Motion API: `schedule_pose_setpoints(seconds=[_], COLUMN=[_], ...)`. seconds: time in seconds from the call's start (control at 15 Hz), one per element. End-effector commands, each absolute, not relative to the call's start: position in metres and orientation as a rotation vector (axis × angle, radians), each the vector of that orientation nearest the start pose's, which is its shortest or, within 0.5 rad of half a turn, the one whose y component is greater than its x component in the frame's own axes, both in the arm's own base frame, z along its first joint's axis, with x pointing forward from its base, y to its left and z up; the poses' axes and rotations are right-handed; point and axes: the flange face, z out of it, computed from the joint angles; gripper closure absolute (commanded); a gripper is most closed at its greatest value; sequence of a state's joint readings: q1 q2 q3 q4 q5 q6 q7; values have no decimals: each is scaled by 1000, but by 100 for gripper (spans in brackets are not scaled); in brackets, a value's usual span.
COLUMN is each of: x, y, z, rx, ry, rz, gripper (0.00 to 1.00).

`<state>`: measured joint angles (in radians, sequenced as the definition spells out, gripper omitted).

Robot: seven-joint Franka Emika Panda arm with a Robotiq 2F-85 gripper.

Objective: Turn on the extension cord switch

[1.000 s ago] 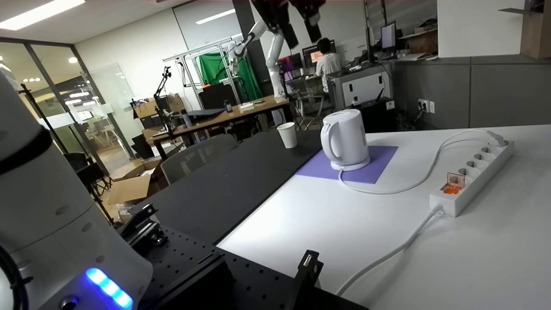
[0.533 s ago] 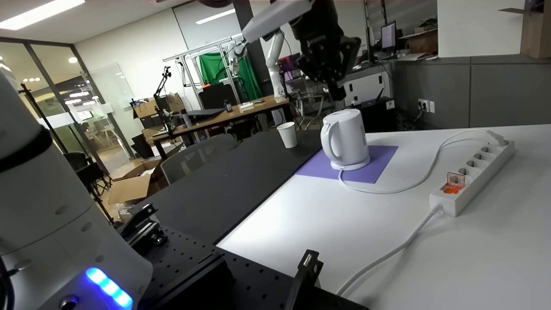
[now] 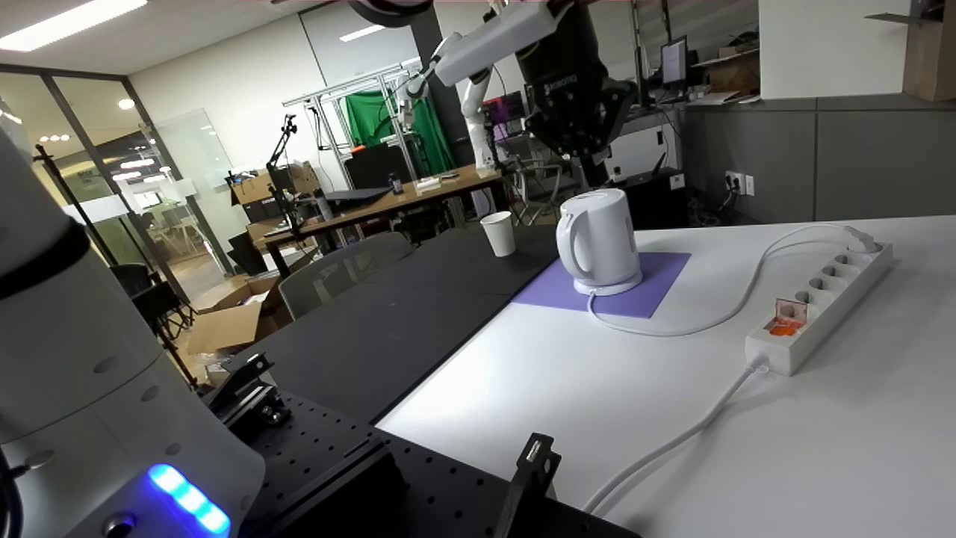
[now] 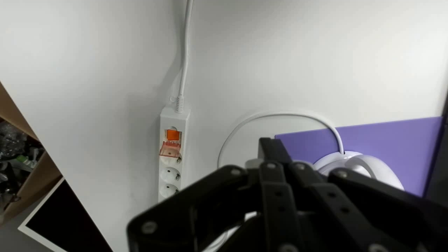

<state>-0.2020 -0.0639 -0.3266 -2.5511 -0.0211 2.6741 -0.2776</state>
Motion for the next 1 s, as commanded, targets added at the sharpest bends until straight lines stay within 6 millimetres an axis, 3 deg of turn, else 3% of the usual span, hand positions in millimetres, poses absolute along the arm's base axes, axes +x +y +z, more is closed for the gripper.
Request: schedule_pose_setpoints(seconds=[0.0,0.4,0.93], x=[404,411,475], y=[-234,-234,-237], z=[309,304,219], rx=[-3172,-3164,-3172], ry=[375,379,519], rz=[-275,-286,-278], gripper=[99,100,100])
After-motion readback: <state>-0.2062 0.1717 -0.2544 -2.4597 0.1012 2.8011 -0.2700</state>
